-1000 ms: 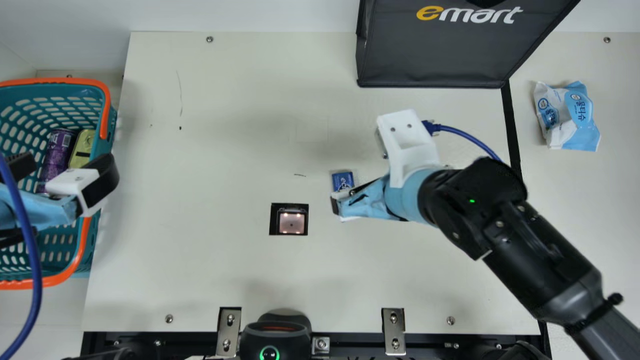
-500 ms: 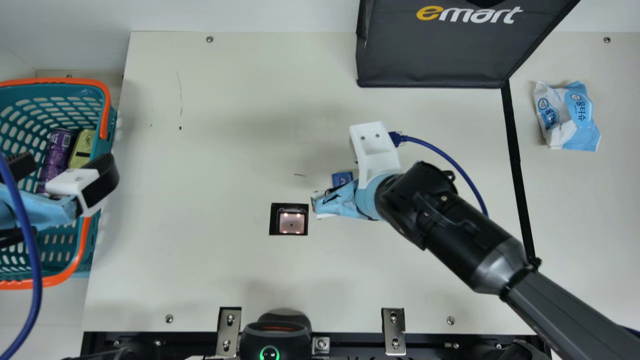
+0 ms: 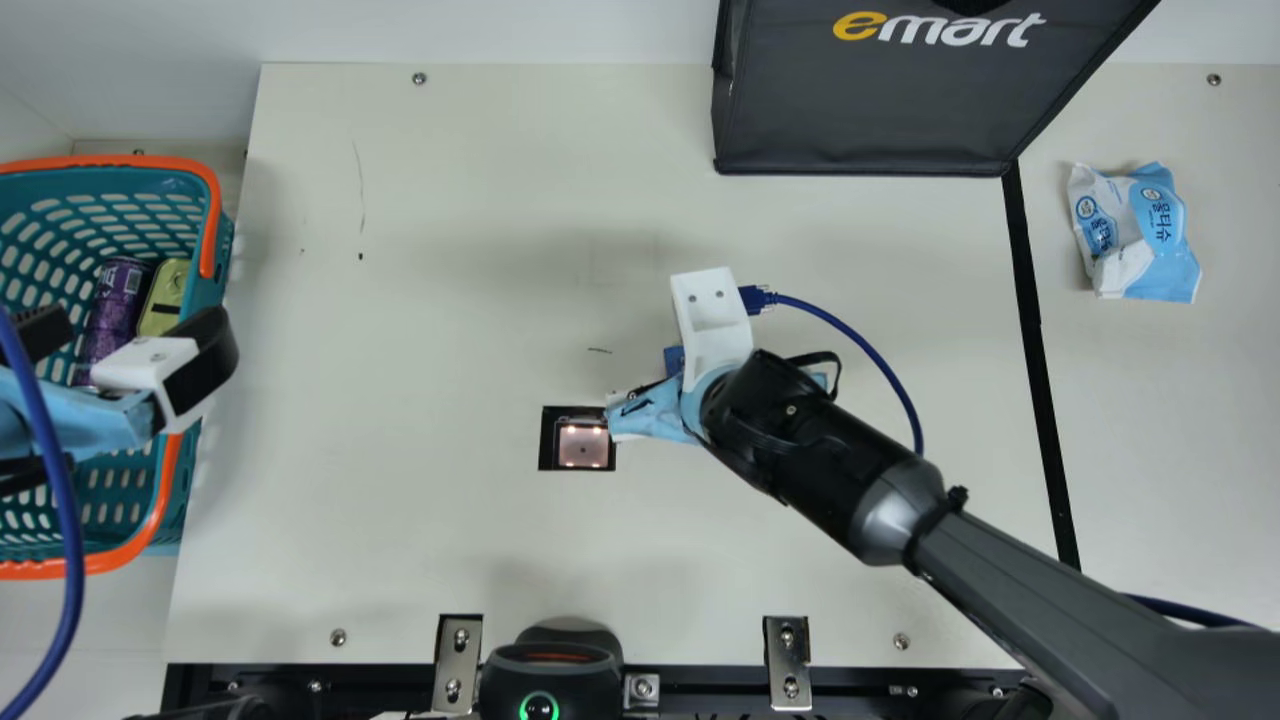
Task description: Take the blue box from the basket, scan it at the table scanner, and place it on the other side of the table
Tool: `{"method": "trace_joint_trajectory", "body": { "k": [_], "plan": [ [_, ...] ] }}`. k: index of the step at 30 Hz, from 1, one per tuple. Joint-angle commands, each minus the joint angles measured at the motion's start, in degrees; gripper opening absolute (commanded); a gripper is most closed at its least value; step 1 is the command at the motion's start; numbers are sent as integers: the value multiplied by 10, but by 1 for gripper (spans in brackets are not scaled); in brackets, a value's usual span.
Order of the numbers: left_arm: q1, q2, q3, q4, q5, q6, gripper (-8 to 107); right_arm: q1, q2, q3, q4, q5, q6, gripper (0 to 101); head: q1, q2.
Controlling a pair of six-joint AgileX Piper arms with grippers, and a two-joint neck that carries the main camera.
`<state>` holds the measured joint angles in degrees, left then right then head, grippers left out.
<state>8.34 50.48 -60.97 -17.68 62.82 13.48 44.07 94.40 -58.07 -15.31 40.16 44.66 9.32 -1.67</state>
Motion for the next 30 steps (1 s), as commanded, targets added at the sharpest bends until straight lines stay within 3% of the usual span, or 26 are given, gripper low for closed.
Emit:
{"method": "trace_joint_trajectory", "body": {
  "k": [1, 16, 30],
  "plan": [
    [0, 0, 0, 0, 0, 0, 90, 2, 6, 0, -7, -2, 10, 95, -14, 1],
    [0, 0, 0, 0, 0, 0, 90, 1, 43, -7, -17, -7, 34, 95, -14, 1],
    [0, 0, 0, 0, 0, 0, 90, -1, 56, -15, -10, -3, 35, 1, -14, 1]
  ]
}}
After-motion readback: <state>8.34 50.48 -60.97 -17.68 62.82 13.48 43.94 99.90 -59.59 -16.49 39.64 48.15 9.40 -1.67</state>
